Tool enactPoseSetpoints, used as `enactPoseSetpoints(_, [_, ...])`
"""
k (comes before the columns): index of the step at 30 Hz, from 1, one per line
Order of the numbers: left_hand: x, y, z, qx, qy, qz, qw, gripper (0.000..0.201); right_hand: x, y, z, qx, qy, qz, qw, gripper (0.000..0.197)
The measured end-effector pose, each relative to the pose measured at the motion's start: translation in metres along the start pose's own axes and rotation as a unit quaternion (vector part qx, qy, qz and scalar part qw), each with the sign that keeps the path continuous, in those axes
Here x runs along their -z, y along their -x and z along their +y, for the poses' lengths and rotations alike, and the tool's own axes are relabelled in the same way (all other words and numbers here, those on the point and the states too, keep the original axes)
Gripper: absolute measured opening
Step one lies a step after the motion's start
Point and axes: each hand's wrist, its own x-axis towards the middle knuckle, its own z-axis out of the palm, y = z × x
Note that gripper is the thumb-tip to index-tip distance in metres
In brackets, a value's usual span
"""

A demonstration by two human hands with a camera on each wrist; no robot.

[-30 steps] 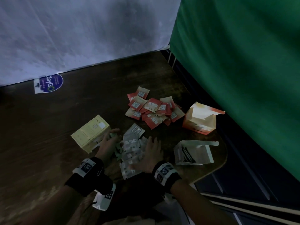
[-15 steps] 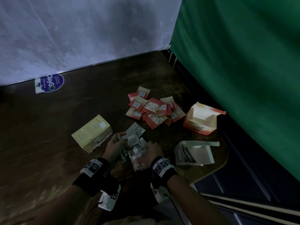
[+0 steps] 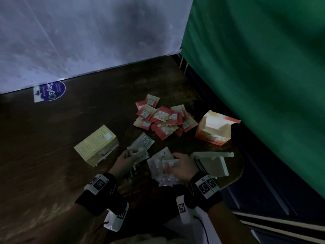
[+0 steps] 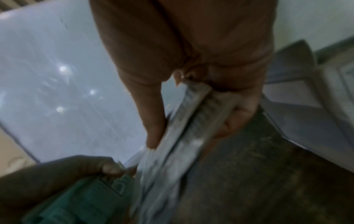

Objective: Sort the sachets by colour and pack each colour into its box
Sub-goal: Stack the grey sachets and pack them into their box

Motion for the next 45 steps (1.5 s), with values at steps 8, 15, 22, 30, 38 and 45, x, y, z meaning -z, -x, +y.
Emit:
enactPoseSetpoints(8, [-0.023, 0.015, 0.020, 0.029, 0.098, -0.116, 0.988, 0.064, -0.032, 0.005, -0.018, 0.221, 0.159, 0.148, 0.951, 0.041])
enactPoseSetpoints(15, [-0.015, 0.015, 0.028, 0.026, 0.108, -0.123, 0.986, 0.022, -0.040, 0.006, -0.023, 0.327, 0.156, 0.127, 0.923, 0.043])
enactPoseSetpoints(22, [-0.001, 0.011, 0.024, -0.015, 0.085, -0.062, 0.994, 0.032, -0.036, 0.000, -0.004, 0.287, 0.025, 0.141, 0.947, 0.047])
enactPoseSetpoints(30, [-0.002, 0.016, 0.030, -0.098, 0.071, -0.069, 0.990, 0.039, -0.017, 0.002, -0.016, 0.079, -0.187, -0.071, 0.977, 0.078])
enactPoseSetpoints(38, [-0.016, 0.026, 0.032, -0.110, 0.047, -0.073, 0.990, 0.030, -0.029, -0.004, -0.018, 0.068, -0.177, 0.021, 0.982, 0.049])
enactPoseSetpoints(45, [0.009, 0.018, 0.048, -0.045, 0.085, 0.022, 0.995, 0.026, -0.009, -0.004, -0.004, 0.061, -0.129, 0.081, 0.986, 0.029])
